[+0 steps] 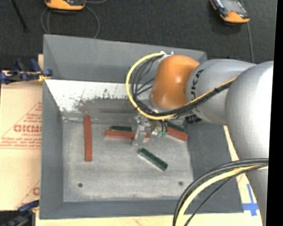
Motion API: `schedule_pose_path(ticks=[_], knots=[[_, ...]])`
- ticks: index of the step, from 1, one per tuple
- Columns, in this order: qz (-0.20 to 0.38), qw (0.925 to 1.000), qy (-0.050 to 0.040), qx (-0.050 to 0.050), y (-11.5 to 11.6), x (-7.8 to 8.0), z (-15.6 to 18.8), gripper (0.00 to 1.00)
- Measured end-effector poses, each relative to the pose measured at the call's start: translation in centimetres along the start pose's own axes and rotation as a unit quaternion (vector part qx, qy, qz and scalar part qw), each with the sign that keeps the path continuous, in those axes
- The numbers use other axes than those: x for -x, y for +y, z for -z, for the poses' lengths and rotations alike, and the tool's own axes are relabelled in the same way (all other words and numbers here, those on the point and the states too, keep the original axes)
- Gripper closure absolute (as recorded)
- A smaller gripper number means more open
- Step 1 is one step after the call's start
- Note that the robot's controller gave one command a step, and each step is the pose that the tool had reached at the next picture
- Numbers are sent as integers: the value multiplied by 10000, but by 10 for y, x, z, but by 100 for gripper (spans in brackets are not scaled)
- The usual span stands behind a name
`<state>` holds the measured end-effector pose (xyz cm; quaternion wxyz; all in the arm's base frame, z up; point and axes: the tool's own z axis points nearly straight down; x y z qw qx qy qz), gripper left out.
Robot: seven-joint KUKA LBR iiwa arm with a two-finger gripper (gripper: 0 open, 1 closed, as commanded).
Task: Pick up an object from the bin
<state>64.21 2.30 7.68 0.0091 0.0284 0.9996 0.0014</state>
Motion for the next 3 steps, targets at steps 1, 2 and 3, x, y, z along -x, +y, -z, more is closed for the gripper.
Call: schedule_pose_path(ticks=[1,2,3], knots=[[3023,9532,-10,5,-32,4,0,100],[3007,9537,44,13,-32,1,-5,0],[3324,9431,52,8,4,15,-5,0]])
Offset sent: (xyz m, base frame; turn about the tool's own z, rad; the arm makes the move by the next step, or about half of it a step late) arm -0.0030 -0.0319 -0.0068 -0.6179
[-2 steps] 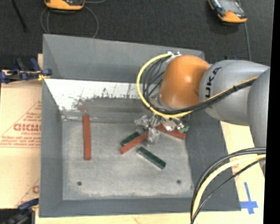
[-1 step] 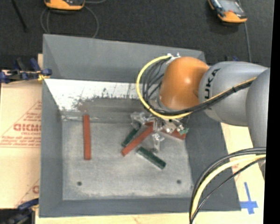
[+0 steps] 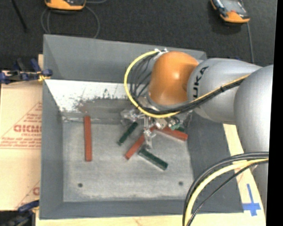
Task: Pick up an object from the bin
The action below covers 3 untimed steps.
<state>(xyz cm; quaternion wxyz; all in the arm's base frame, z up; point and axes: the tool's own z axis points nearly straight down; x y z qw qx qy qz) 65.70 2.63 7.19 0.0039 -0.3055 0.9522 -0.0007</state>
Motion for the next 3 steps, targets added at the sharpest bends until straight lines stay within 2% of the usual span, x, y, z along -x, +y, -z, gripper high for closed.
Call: schedule_pose_path(ticks=[1,2,3], knots=[[-29,10000,2,15,0,-1,0,100],[1793,9838,-10,-16,-10,-8,147,100],[3484,9373,26,38,27,-23,31,100]])
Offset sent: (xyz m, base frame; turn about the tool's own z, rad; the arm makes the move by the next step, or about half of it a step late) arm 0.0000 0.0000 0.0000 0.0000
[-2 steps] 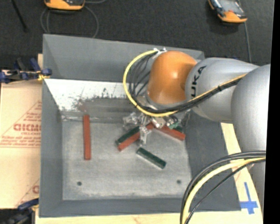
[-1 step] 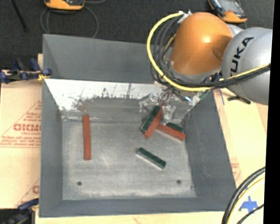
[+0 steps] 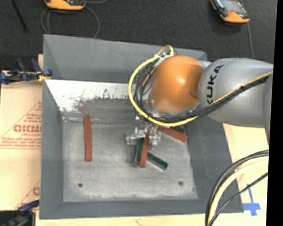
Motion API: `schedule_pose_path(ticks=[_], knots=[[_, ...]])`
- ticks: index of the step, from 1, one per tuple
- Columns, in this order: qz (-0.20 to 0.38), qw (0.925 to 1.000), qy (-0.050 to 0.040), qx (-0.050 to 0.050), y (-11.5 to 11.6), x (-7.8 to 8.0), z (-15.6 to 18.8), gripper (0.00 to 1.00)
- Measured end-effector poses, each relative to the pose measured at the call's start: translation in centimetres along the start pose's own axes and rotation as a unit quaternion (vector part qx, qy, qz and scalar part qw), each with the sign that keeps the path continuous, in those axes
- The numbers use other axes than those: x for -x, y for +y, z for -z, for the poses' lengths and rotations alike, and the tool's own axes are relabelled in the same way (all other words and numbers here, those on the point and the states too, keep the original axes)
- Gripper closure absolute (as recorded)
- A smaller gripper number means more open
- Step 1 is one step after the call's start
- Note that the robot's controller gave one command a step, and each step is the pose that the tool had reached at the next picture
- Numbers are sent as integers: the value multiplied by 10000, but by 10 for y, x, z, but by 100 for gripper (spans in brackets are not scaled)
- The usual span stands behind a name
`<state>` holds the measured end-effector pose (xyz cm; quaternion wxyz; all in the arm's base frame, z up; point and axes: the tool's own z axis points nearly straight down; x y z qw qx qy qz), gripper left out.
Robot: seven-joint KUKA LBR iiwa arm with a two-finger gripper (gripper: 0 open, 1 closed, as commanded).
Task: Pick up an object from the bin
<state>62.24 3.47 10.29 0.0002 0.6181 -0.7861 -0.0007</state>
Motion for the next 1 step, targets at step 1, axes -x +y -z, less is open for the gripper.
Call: schedule_pose_path(ticks=[1], knots=[[-71,10000,-17,-58,9,12,96,100]])
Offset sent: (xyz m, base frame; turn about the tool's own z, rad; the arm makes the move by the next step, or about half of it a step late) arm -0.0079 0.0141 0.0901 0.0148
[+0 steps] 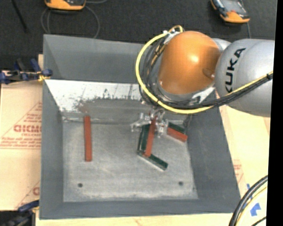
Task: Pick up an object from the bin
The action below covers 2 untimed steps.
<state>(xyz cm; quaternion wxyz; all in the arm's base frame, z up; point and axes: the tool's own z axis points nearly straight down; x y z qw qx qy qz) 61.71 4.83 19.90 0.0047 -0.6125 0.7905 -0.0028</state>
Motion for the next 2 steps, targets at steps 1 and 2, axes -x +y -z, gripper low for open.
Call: schedule_pose_path(ticks=[1,2], knots=[[1024,9947,-9,5,-16,44,69,100],[2925,9562,-20,39,12,104,74,100]])
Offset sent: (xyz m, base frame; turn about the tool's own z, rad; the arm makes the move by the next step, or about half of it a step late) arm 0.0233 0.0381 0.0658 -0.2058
